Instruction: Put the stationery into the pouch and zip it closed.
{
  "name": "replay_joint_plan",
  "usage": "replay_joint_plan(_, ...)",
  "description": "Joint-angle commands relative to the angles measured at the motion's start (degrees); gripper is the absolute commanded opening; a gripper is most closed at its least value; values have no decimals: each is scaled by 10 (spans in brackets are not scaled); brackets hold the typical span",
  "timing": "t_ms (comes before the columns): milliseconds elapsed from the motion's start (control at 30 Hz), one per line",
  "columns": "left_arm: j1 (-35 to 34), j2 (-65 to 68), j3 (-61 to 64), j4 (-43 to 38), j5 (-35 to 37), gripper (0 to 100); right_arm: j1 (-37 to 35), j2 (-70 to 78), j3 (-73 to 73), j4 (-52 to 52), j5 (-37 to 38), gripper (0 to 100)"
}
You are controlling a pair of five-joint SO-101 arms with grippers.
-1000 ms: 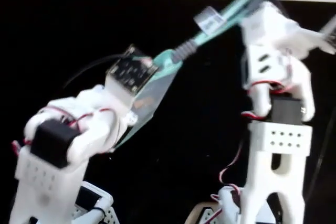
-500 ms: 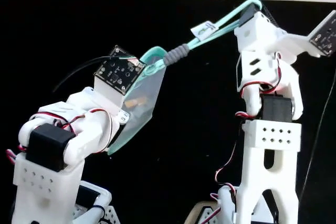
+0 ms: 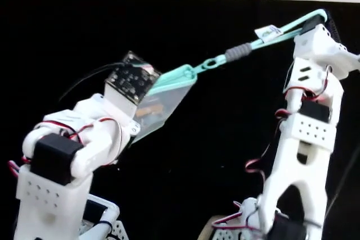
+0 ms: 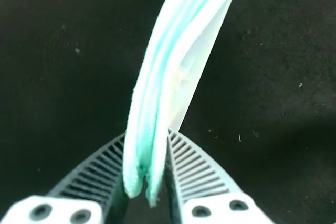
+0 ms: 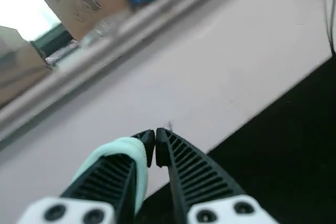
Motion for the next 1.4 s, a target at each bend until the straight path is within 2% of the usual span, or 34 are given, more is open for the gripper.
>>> replay_joint_plan(0,-34,-6,11,17,-1,7,107,98,-74,-26,4,5)
replay_joint_plan(167,-34,-5,12,17,-1,7,116,182,-118,-24,6,5)
replay_joint_plan(333,-34,-5,12,17,-1,7,109,190,-119,-13,8,6)
replay_joint_plan(433,-34,-5,12,17,-1,7,86,189,-124,87,54,33)
replay_joint_plan(633,-34,-5,12,17,-1,7,2,189,-123,294,167,276)
replay_joint_plan(700,-34,-5,12,17,-1,7,-17,189,-124,354,202,313)
replay_joint_plan(1100,-34,-5,13,15,0,7,-141,177,-125,574,452,314)
replay_joint_plan(1367,-34,-5,13,13,1,7,-265,38,-124,704,474,314)
